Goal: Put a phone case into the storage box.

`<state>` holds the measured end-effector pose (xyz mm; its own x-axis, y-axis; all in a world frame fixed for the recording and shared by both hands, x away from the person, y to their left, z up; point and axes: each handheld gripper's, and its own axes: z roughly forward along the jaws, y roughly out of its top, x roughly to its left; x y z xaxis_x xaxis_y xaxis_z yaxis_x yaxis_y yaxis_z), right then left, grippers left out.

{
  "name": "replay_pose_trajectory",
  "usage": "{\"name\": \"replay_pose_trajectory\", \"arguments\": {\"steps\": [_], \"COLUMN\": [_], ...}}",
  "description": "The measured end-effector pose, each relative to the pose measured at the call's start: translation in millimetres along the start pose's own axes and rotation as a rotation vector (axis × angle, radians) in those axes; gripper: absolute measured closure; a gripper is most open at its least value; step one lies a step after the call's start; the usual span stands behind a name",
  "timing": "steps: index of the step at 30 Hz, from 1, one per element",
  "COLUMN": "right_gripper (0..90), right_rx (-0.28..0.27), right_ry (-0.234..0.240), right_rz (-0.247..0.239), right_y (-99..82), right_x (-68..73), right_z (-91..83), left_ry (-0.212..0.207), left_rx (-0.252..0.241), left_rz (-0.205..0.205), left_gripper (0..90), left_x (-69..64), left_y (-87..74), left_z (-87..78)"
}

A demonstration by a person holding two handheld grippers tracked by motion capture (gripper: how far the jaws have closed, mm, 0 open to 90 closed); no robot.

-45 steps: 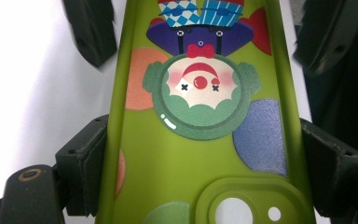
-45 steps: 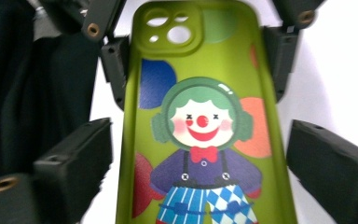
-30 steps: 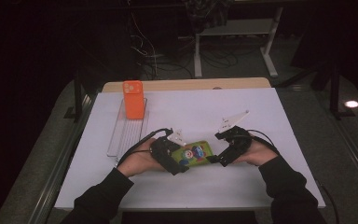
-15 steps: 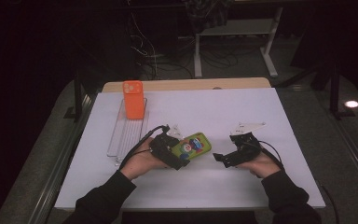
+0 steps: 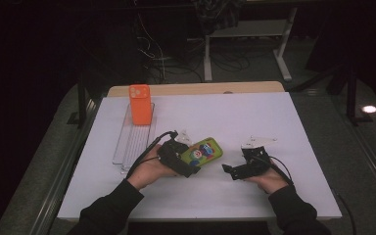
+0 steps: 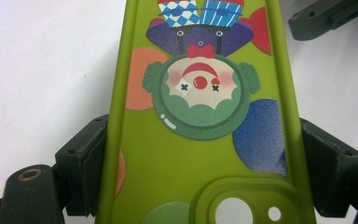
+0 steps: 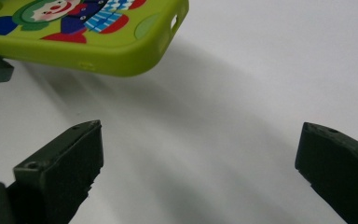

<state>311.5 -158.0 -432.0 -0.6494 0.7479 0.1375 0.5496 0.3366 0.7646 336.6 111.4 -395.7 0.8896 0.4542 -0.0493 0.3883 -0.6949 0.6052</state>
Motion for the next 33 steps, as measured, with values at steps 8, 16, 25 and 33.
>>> {"name": "replay_pose_trajectory", "arguments": {"steps": [8, 16, 25, 33], "right_gripper": [0.0, 0.0, 0.0, 0.1], "right_rx": [-0.001, -0.003, -0.004, -0.009], "right_ry": [-0.048, -0.127, -0.211, -0.305], "right_rz": [-0.08, -0.256, -0.471, -0.675], "right_y": [0.3, 3.1, 3.1, 1.9], "right_x": [2.3, 15.2, 31.9, 44.7], "right_z": [1.0, 1.0, 2.5, 3.3], "left_ry": [-0.005, -0.008, -0.008, -0.011], "left_rx": [0.012, 0.023, 0.026, 0.011], "left_rz": [0.004, 0.013, 0.023, 0.008], "left_gripper": [15.6, 15.6, 15.6, 15.6], "left_x": [-0.5, -0.1, 0.2, -2.1], "left_y": [-0.3, -0.9, -0.8, -0.8], "left_z": [0.9, 1.2, 1.6, 3.6]}}
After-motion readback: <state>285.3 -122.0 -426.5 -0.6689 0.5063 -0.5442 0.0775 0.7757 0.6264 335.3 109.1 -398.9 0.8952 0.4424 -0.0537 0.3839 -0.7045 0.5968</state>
